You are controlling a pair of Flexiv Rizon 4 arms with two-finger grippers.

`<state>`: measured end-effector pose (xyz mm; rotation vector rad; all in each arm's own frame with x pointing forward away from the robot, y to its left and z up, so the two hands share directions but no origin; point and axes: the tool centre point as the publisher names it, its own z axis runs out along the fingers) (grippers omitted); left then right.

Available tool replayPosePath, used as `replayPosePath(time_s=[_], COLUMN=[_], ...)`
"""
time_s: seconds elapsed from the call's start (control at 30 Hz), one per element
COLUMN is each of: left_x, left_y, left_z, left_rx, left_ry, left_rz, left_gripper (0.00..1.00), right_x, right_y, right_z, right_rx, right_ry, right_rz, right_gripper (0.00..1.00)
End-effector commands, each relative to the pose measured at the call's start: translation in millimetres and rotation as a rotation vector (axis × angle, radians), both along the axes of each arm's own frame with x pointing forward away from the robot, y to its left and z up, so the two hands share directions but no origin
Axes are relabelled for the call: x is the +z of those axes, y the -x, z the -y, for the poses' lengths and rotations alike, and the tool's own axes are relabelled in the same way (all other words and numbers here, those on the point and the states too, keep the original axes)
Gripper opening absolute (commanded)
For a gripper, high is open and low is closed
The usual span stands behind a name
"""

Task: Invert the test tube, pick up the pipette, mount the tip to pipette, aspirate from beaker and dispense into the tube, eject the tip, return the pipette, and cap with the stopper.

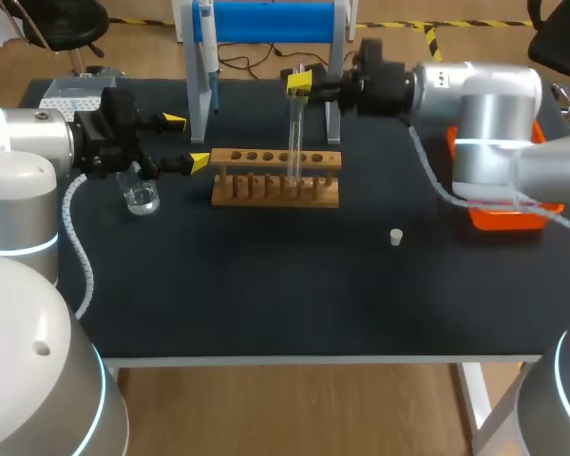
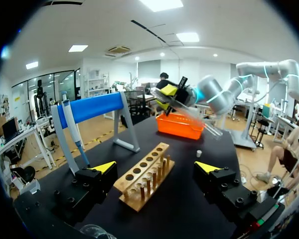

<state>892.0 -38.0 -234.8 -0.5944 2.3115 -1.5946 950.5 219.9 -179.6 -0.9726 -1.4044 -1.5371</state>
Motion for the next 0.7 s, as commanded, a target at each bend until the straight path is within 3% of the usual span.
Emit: replayPosePath(time_s=[0.03,0.4,0.53,0.7], left_x=[-1.0,-1.0,-1.0,-1.0], left_y=[0.3,0.3,0.3,0.3], left_z=[0.8,0.8,0.8,0.8], left_rx=[0.003,0.003,0.003,0.003], left_ry=[0.001,0.001,0.001,0.001], left_rz=[0.003,0.003,0.003,0.003], left_gripper=[1.0,1.0,1.0,1.0], right_x=[-4.3,-14.3,-16.5,-15.9], right_y=[0.7,8.6,9.3,7.7], right_z=[1.6,6.7,9.8,13.2], right_rx=[0.082,0.195,0.186,0.159], right_ry=[-0.009,0.107,0.115,0.077], right_rz=[-0.387,-0.377,-0.343,-0.374], right_gripper=[0.0,0.0,0.0,0.0])
